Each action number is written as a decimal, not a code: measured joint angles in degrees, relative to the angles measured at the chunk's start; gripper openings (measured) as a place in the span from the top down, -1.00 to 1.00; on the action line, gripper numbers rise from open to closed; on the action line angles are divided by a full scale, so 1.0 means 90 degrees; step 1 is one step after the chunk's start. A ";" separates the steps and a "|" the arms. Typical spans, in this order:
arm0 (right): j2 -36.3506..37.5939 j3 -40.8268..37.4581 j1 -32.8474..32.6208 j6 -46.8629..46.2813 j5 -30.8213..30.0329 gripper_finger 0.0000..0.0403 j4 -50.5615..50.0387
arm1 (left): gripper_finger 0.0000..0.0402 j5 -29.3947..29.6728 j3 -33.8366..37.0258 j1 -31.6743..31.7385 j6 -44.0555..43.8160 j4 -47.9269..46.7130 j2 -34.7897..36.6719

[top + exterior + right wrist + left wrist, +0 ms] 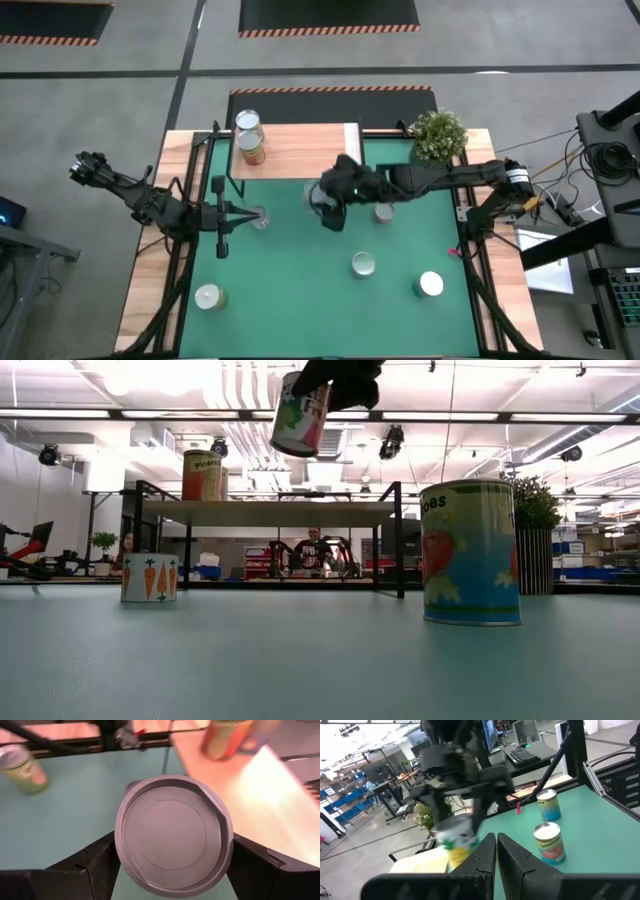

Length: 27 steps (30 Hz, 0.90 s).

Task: Pick and place cans onto a shelf
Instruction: Put the canned mixed fruit on the shelf

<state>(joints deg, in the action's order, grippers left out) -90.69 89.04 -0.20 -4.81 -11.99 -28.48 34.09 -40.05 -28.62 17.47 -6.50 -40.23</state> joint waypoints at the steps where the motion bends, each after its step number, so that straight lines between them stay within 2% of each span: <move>1: -0.0010 0.0049 0.0118 0.0064 0.0003 -0.44 0.0009 | 1.00 0.0000 0.0000 0.0000 0.0011 0.0007 0.0004; 11: -0.0456 0.0053 0.0949 0.0533 0.0051 -0.44 0.0888 | 1.00 0.0007 -0.0027 -0.0005 0.0480 0.0166 0.0024; 27: -0.0831 0.0051 0.1194 0.0606 0.0050 -0.44 0.1035 | 1.00 0.0058 -0.0034 -0.0005 0.0529 0.0326 0.0044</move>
<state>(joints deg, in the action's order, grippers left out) -98.17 89.49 10.55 0.64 -11.54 -19.17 34.61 -40.36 -28.67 22.24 -3.57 -39.83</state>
